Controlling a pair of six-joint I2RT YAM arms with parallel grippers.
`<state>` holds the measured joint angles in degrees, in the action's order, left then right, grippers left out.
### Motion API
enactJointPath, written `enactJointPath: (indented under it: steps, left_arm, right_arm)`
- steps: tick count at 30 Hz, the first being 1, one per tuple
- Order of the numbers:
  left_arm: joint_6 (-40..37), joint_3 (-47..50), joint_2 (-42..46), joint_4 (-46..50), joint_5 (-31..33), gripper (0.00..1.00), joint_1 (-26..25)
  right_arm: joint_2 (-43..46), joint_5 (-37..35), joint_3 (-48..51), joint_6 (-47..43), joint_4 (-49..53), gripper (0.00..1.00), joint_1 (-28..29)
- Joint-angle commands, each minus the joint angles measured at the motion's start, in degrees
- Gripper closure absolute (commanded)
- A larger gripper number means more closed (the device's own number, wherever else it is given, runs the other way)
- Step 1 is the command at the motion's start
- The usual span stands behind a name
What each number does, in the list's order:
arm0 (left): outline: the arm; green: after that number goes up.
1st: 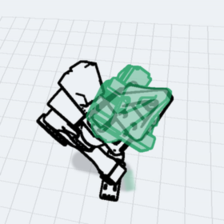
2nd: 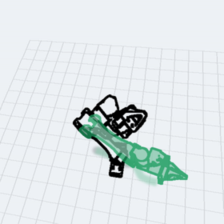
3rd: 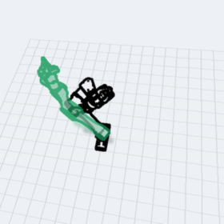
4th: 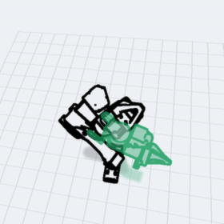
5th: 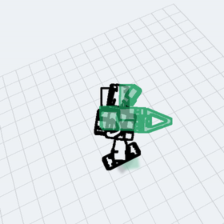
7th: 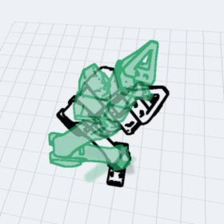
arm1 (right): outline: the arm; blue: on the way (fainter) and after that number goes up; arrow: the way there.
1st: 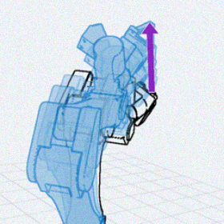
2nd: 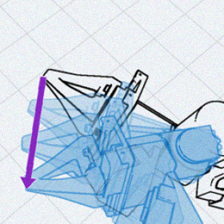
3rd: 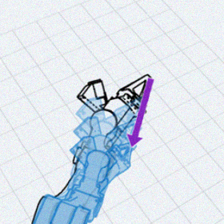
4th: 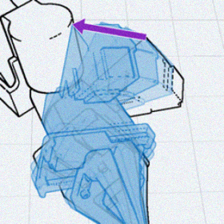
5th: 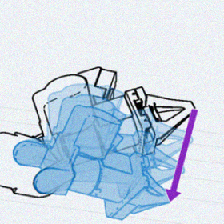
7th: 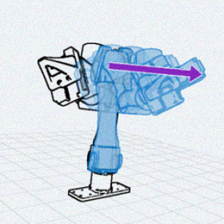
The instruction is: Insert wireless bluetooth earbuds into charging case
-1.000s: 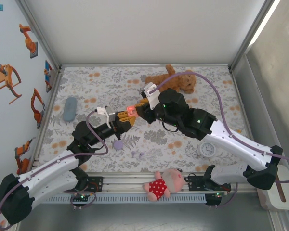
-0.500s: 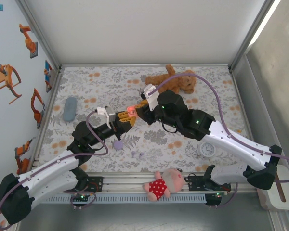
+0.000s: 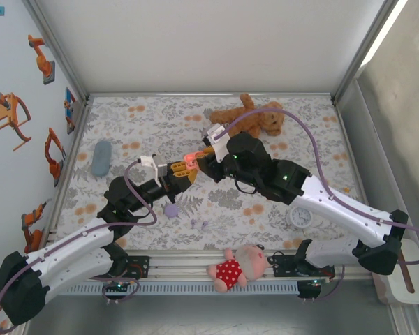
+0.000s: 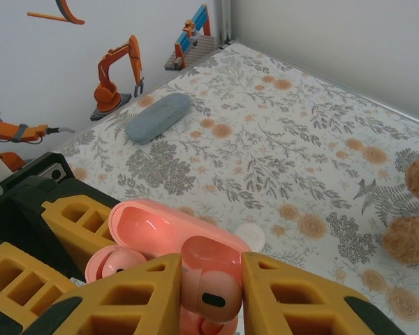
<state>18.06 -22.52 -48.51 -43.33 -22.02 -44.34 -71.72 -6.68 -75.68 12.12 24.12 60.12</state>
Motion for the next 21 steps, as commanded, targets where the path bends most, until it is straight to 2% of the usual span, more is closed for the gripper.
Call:
enactJointPath:
  steps: [1,11,21]
  left_arm:
    - [1.17,-2.26,0.74,-3.42,1.36,1.0,-0.4]
    - [1.1,-2.35,0.7,-3.45,1.66,1.0,-0.49]
    - [0.66,-1.41,0.58,-3.55,0.97,1.0,-0.49]
  right_arm:
    - [0.66,-0.01,0.62,-0.19,-0.24,0.73,0.3]
    - [0.41,1.4,0.03,0.4,0.84,0.67,0.33]
    - [2.07,0.21,-3.59,2.23,1.37,0.46,0.28]
